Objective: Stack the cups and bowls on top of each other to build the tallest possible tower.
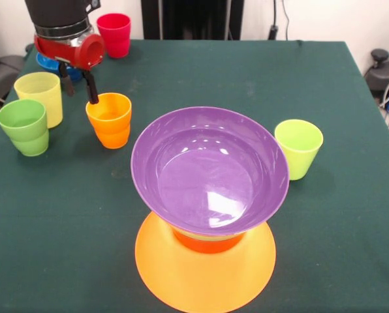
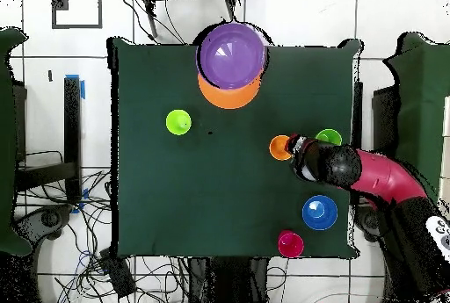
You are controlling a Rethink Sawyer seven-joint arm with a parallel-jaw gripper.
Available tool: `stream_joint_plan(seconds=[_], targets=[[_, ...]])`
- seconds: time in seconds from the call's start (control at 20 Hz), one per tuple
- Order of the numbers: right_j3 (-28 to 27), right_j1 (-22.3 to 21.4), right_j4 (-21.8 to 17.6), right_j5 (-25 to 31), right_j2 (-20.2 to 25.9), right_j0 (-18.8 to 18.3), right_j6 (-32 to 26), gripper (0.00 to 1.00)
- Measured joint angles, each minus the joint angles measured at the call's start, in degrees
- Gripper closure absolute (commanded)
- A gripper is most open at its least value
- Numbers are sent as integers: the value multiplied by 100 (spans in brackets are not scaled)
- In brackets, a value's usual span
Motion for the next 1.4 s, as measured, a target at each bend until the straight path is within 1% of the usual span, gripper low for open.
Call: stream_joint_plan(seconds=[0.6,1.4], targets=[[81,0,1,-363,-120,4,0,0],[192,152,4,-381,-249,175,0,0]])
